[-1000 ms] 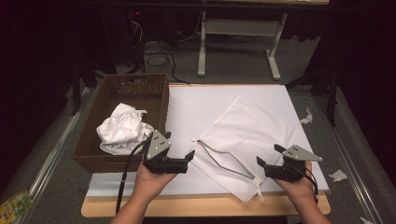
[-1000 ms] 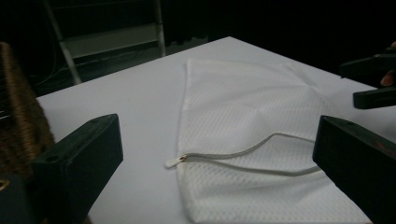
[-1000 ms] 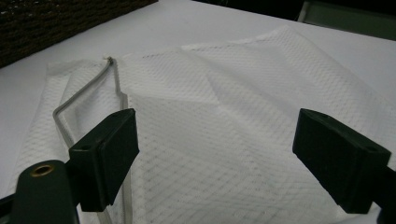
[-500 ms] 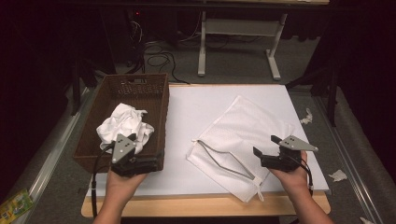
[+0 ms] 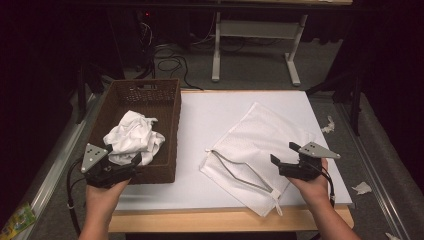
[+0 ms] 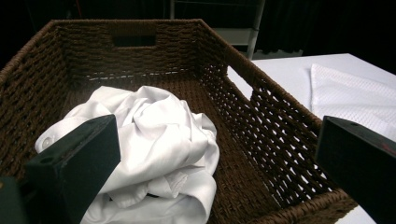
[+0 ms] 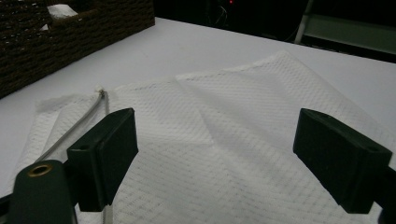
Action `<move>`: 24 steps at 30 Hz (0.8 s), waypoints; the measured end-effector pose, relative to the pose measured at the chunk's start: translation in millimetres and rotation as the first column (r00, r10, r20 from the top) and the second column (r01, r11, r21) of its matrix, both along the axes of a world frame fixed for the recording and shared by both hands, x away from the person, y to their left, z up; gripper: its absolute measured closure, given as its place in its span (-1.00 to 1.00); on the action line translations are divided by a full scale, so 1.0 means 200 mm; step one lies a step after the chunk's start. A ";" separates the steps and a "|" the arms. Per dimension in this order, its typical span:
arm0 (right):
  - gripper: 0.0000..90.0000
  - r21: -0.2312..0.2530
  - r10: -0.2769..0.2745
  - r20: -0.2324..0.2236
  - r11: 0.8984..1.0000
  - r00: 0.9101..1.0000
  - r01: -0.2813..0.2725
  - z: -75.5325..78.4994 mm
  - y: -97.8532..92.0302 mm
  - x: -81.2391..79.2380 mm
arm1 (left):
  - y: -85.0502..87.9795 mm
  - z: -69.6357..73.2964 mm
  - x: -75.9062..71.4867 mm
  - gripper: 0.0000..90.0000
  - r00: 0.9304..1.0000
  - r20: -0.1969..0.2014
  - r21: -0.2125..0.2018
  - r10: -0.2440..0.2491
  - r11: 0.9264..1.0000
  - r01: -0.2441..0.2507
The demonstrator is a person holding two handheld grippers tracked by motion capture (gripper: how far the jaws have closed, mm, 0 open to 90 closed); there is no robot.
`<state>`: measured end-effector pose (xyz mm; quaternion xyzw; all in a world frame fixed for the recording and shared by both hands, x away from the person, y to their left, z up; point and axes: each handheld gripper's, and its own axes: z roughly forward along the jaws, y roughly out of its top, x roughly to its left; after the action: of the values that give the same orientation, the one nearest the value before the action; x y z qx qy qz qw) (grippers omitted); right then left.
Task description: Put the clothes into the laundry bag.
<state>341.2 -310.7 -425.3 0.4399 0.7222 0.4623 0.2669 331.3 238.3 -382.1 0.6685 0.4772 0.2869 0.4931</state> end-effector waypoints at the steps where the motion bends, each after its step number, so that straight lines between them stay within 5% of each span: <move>1: -0.68 0.001 -0.001 0.001 1.000 1.000 0.001 0.00 0.00 0.00 | 0.00 0.00 0.00 -0.99 1.000 0.004 0.002 -0.002 1.000 0.002; 19: -0.66 0.001 -0.013 -0.010 1.000 1.000 0.013 -0.01 -0.04 -0.03 | -0.06 -0.01 0.03 -0.83 0.999 0.020 -0.019 -0.043 0.999 0.044; 22: -0.66 0.006 -0.019 -0.005 1.000 1.000 0.019 -0.01 -0.06 -0.03 | -0.12 0.02 0.02 -0.79 0.998 0.039 0.015 -0.054 0.998 0.054; 24: -0.66 0.012 -0.023 -0.008 1.000 1.000 0.023 -0.02 -0.06 -0.03 | -0.14 0.03 0.04 -0.81 0.998 0.045 -0.017 -0.049 0.999 0.050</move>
<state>335.1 -323.6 -428.5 0.4515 0.7153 0.4620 0.2668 339.1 210.7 -376.0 0.6691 0.4521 0.2851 0.5163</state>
